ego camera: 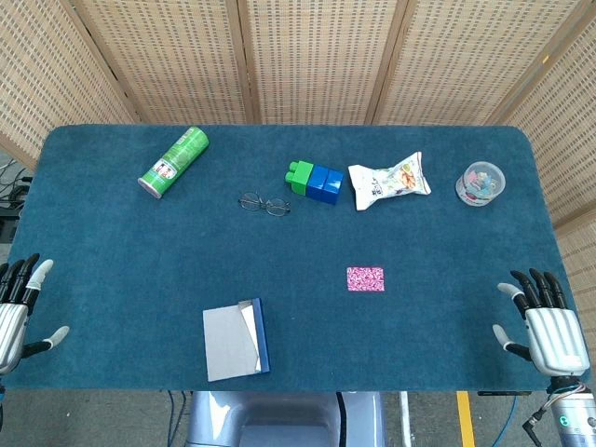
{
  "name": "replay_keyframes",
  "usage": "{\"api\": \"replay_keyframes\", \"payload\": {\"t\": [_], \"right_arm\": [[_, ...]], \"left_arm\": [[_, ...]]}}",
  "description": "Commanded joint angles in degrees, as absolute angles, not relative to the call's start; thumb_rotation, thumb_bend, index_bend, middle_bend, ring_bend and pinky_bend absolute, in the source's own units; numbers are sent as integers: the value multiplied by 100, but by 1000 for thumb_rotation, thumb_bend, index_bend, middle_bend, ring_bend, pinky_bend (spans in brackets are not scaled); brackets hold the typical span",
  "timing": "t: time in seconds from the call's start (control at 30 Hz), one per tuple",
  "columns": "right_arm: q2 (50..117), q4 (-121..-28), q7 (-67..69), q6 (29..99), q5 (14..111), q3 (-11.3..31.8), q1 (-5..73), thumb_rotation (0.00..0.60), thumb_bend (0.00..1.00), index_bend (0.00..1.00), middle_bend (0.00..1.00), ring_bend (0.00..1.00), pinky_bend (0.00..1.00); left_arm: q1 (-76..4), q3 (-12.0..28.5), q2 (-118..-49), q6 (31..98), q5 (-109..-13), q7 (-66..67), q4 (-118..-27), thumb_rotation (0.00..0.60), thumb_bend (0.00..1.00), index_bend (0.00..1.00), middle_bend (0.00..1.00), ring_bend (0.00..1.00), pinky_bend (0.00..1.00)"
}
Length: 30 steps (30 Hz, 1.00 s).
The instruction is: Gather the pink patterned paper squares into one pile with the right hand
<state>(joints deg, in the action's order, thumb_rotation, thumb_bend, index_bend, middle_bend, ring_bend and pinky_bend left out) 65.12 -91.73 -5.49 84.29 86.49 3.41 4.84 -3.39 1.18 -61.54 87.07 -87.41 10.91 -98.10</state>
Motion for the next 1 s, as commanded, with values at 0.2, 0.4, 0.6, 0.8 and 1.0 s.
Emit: {"api": "replay_keyframes", "payload": {"t": [0.2,0.4,0.6,0.8,1.0], "right_arm": [[6511,-9168,-559,8372,8626,345,513,600,337,224,137,0,34],[6490,-9175,-509,8397,8689,340,524,600,338,189,137,0,34],[6375,-9234,-439,8390,8749,381,582,600,363,189,129,0,34],[6160,-9391,-15,8085,8855,452,846,600,362,189,116,0,34],[5981,-9493,472,7395,8959,563,1383,600,351,153,77,0,34]], "left_arm": [[-347,121,-6139,8679,-8716,1111,-9829,553,59,0,0,0,0],[-318,117,-6076,8775,-8798,1105,-9891,552,59,0,0,0,0],[-323,170,-5973,8825,-8790,1114,-9977,552,60,0,0,0,0],[-364,189,-5847,8766,-8793,1028,-10112,553,60,0,0,0,0],[-418,204,-5706,8661,-8754,1048,-10231,552,60,0,0,0,0]]}}
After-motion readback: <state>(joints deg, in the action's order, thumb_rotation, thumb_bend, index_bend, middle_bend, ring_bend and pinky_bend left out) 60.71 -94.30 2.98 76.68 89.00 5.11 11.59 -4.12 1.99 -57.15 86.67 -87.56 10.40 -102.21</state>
